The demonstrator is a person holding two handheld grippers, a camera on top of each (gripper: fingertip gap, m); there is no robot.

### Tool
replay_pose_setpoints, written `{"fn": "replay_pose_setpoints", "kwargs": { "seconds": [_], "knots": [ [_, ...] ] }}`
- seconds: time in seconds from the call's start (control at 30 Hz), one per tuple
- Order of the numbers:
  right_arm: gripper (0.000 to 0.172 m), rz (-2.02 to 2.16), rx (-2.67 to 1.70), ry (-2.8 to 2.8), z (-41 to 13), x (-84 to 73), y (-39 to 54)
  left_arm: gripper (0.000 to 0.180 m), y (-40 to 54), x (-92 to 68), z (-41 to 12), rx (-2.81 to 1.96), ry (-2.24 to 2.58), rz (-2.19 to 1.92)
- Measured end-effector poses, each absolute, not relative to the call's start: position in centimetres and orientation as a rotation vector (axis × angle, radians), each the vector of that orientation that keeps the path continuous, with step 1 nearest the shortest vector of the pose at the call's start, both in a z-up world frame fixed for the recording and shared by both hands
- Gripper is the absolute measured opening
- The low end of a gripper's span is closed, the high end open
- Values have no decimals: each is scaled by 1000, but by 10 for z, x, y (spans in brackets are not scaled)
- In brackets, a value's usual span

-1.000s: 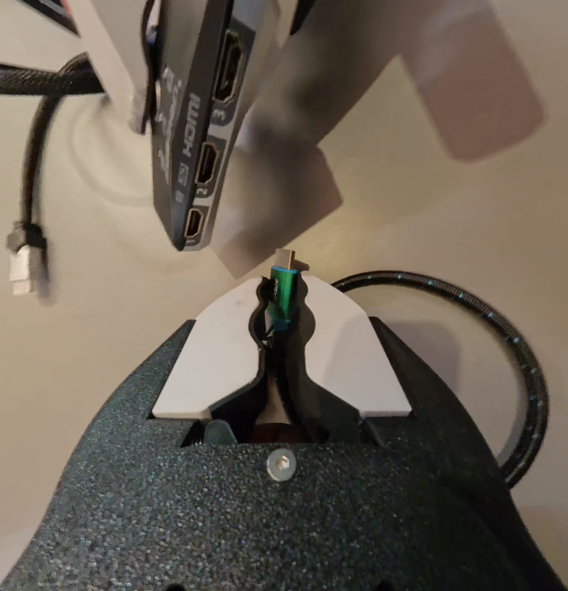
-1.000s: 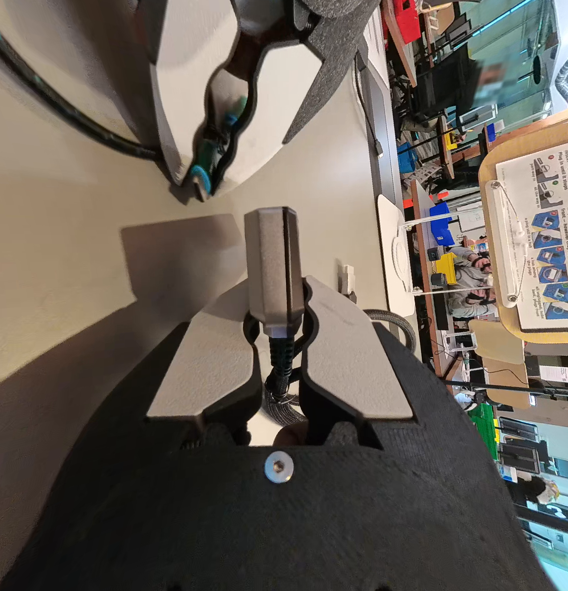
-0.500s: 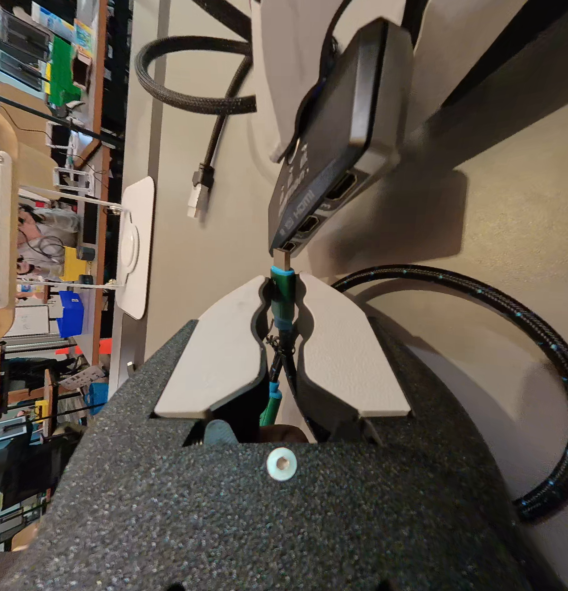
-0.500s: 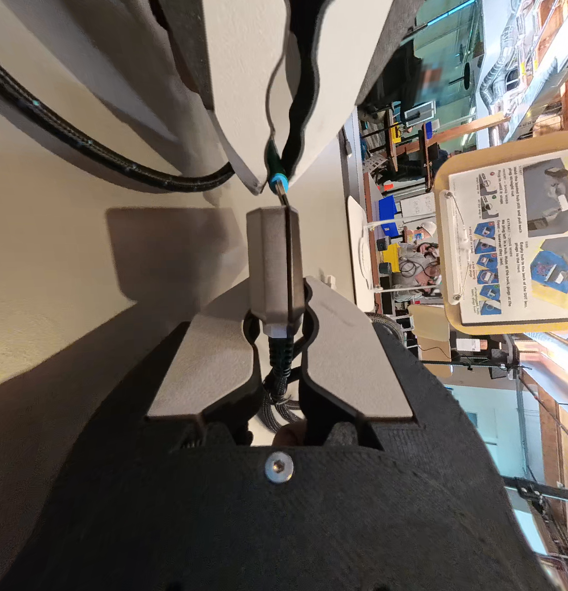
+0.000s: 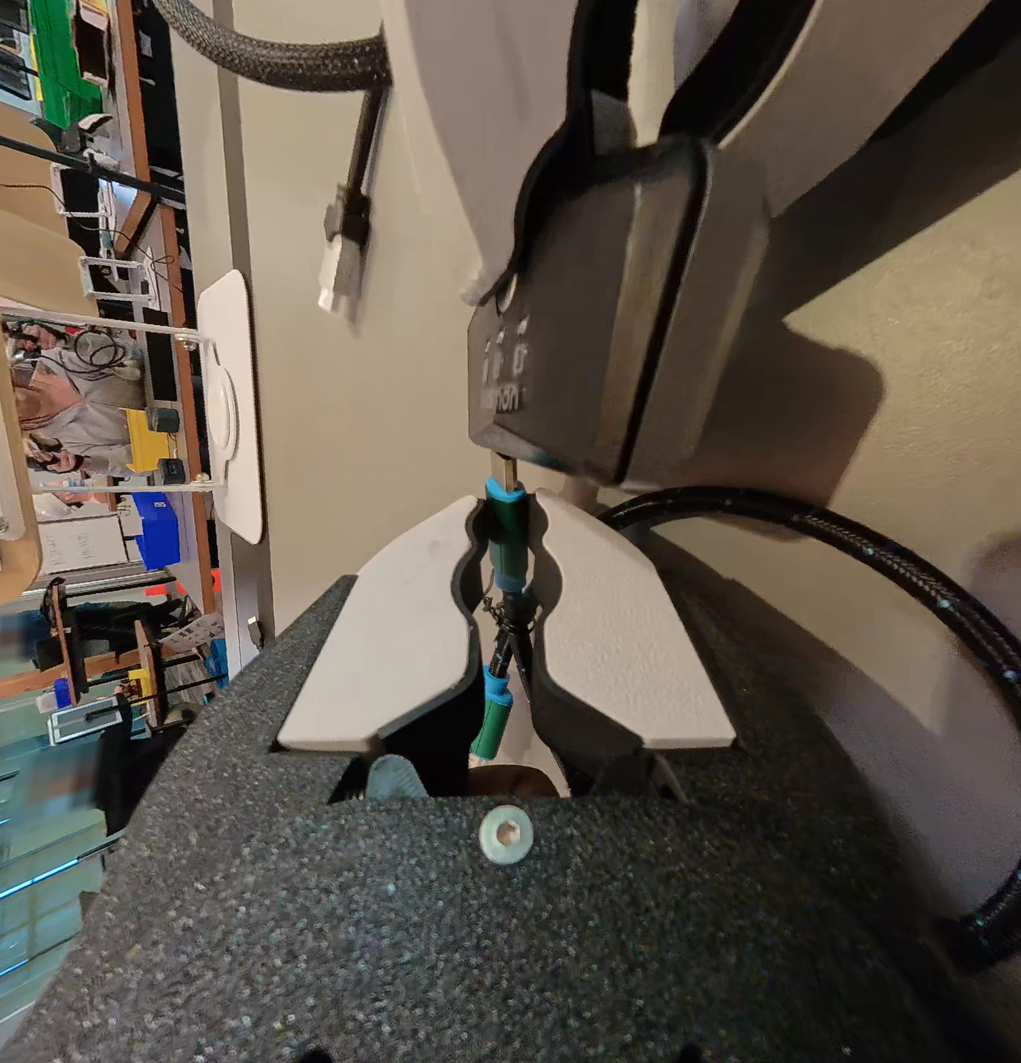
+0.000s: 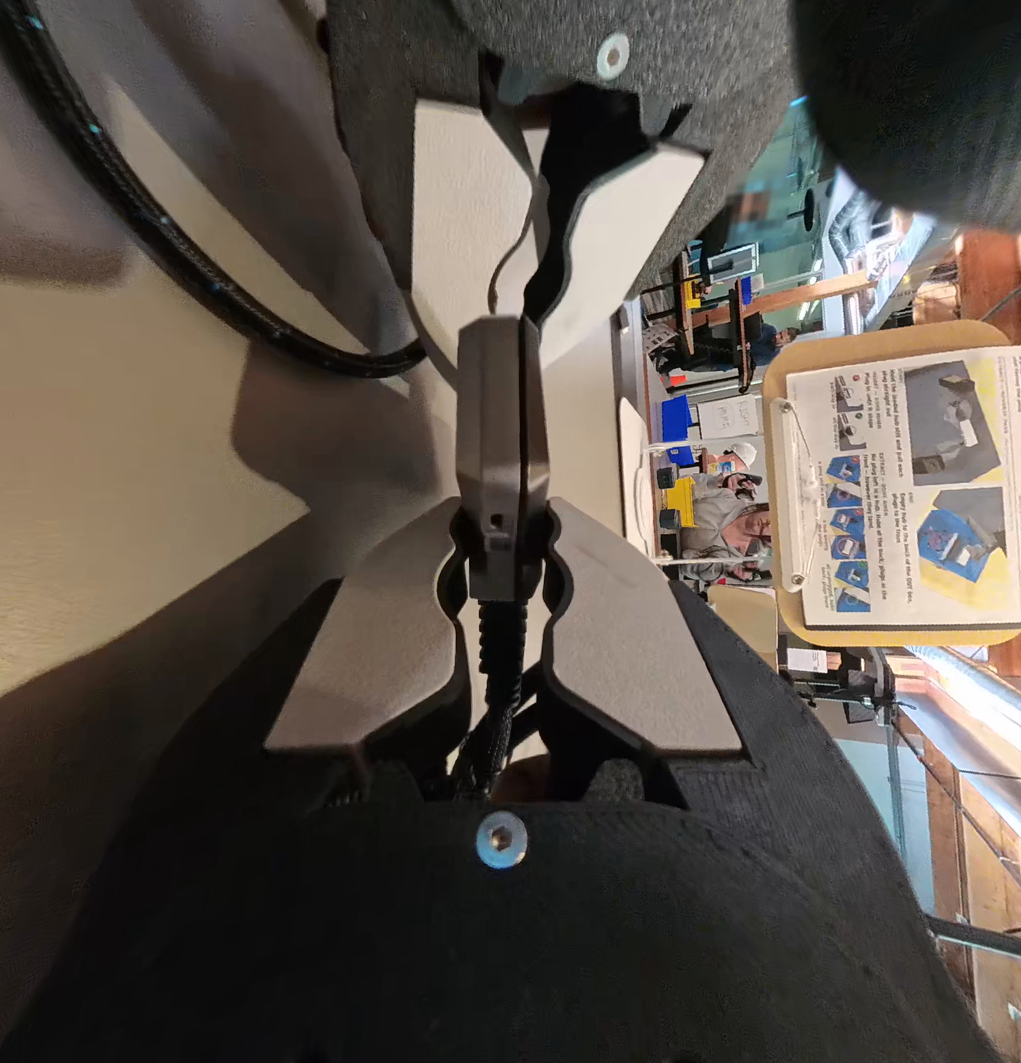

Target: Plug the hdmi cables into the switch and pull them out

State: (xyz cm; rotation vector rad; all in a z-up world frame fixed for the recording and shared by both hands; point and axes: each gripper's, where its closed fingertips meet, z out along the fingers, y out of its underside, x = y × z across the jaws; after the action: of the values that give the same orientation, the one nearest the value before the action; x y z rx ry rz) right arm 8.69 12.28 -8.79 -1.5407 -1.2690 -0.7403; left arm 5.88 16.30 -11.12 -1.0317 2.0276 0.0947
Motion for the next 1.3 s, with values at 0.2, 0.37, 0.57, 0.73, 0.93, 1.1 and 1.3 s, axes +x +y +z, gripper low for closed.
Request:
{"fn": "replay_pose_setpoints", "kwargs": {
  "seconds": [0.2,0.37,0.57,0.73,0.93,1.1,1.3],
  "knots": [
    [21,-719,-1552,-1292,-94,87,122,12,162,61,-118,-1023,2050,43],
    [22,-688,-1559,-1293,-96,84,122,37,165,56,-111,-1072,2056,-63],
    [22,-672,-1570,-1280,-95,86,123,50,165,41,-105,-1141,2125,-295],
    [22,-650,-1584,-1274,-95,86,124,51,171,34,-115,-1147,2170,-496],
    [22,-653,-1585,-1288,-98,84,124,25,166,36,-124,-1142,2219,-542],
    [22,-650,-1582,-1256,-94,87,125,12,171,39,-122,-1079,2214,-327],
    [22,-671,-1564,-1244,-89,89,125,10,170,42,-116,-989,2193,-99]
  ]
}}
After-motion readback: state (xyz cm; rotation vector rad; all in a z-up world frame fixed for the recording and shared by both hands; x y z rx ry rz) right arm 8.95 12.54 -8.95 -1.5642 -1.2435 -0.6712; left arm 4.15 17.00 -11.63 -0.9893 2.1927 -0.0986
